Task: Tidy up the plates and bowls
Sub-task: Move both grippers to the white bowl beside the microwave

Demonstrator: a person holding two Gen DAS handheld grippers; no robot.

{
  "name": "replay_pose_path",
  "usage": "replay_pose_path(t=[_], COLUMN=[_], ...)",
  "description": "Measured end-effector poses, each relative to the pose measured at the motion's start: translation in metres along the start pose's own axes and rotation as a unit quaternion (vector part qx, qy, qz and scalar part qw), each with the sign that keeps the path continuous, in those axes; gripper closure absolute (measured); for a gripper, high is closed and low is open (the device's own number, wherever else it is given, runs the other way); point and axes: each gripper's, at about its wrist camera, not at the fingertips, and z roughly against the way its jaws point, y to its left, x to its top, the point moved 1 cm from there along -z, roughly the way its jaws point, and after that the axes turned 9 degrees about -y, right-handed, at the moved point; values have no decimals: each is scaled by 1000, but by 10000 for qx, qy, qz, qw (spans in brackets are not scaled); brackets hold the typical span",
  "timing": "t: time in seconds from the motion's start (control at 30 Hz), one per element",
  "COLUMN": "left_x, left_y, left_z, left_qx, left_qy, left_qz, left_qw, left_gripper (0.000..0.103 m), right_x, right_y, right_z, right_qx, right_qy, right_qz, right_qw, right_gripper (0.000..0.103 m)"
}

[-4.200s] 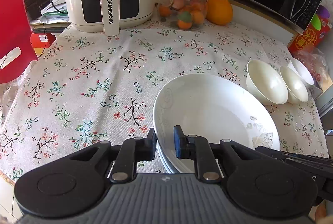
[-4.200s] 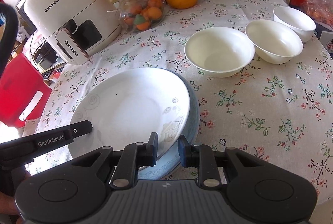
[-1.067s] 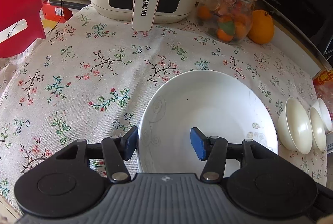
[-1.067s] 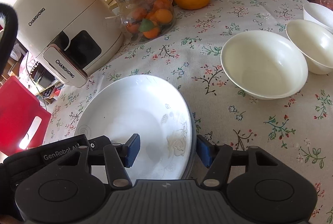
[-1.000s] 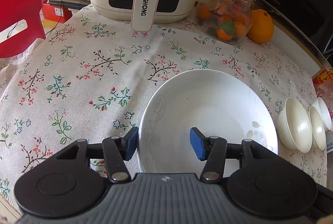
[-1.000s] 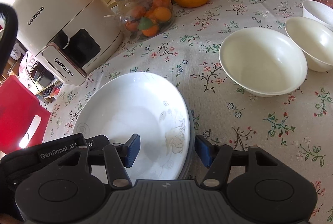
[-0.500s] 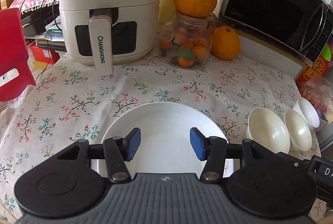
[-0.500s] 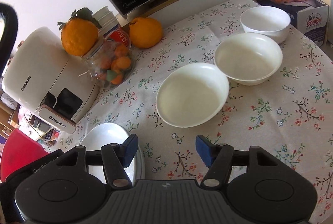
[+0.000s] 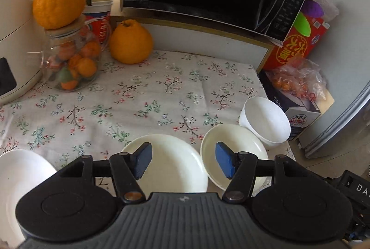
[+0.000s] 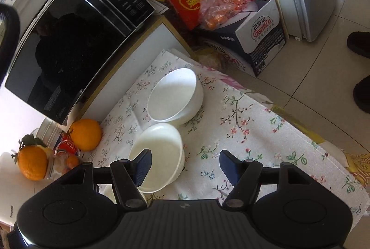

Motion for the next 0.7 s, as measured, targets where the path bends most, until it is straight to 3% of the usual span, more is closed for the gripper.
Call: replay_pose_path(t=[0.13,0.23,0.53,0.7], left_x=[12,23,31,26], left_y=[-32,-49,-66,-73], left_z=[-39,-60,-98,-111], left_qx=[-84,-217,-354,-402], left_qy=[43,130,333,397], left_qz=[-109,-95,10,-233], left_qw=[9999,9996,9988,9981], left_gripper=[39,38,48,49], right_x=[14,26,46,51], right_y=[0,-4,-3,-4], right_z=[-26,-48,-96,-107], right_qx=[-256,-173,-187,-150], right_qy=[-95,-104,-75,-125], right_qz=[280,166,40,103], right_qw=[9992,9997,9998,9998], right_gripper=[40,42,50,53])
